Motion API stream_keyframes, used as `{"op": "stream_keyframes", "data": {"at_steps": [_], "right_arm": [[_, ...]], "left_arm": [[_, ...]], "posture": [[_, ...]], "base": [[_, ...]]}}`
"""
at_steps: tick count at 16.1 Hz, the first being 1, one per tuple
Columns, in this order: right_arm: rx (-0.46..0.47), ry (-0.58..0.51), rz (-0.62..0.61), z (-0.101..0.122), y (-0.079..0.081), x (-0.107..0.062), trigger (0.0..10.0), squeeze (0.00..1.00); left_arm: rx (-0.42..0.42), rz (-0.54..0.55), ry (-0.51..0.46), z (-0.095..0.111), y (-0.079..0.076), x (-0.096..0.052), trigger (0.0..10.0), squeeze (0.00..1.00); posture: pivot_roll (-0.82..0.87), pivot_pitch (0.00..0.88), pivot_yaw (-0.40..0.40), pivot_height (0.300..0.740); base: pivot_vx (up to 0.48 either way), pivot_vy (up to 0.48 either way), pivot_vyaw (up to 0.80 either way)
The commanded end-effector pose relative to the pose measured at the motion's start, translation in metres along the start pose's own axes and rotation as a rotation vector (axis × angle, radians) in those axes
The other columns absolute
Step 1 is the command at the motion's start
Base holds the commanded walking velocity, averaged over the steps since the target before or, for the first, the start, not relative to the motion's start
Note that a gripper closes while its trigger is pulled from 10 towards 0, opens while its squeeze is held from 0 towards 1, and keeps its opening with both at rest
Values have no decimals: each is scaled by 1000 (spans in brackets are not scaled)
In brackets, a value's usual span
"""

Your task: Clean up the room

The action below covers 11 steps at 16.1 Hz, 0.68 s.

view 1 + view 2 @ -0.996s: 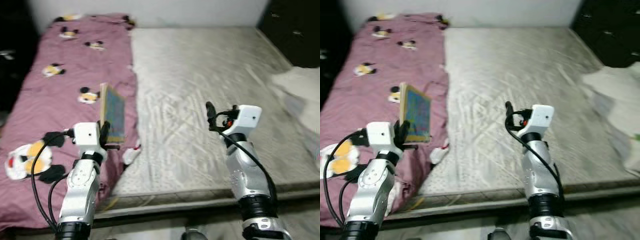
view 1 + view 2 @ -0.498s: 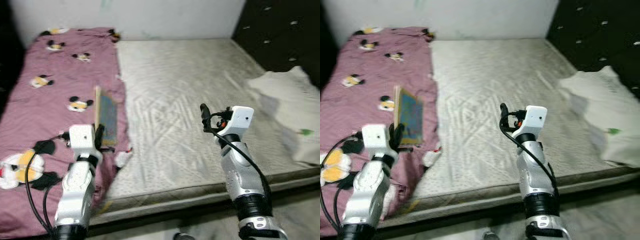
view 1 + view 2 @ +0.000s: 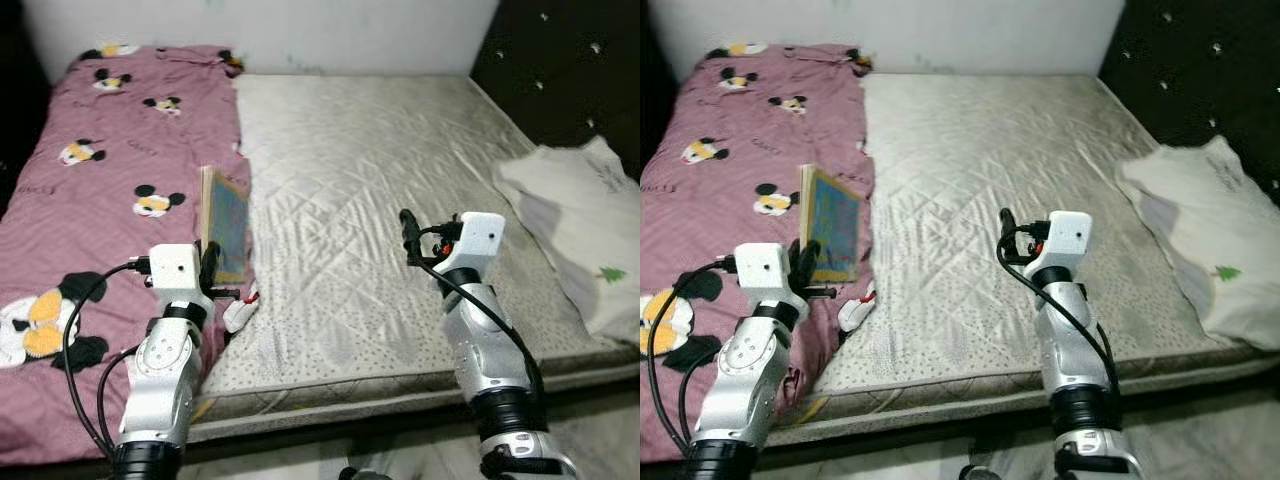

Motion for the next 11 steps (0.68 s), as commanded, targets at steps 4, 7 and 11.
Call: {"op": "stream_keyframes", "data": {"at_steps": [4, 7, 11], "right_arm": [[-9, -1, 1, 1, 0, 2, 10000, 0], [-13, 0, -2, 1, -1, 2, 10000, 0], [-17, 0, -5, 1, -1, 1, 10000, 0]], "left_arm": [[0, 23, -30, 6, 3, 2, 10000, 0], [-2, 26, -28, 6, 4, 2, 10000, 0], [-2, 33, -24, 5, 5, 2, 10000, 0]], "posture": [[-28, 67, -42, 740], [-29, 68, -42, 740], [-31, 72, -43, 740]], "base": [[0, -275, 0], [0, -286, 0], [0, -305, 0]]}}
Point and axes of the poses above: a point about 5 cm out from each wrist's last joint towards the gripper, its own x axis pointing out of the wrist towards the gripper, its own z axis along the axis of the wrist's last joint, y = z × x, the point moved 2 cm from there along x, pointing out of the wrist towards the gripper, and after that the axes turned 8 degrees about x, right-handed, at the moved point
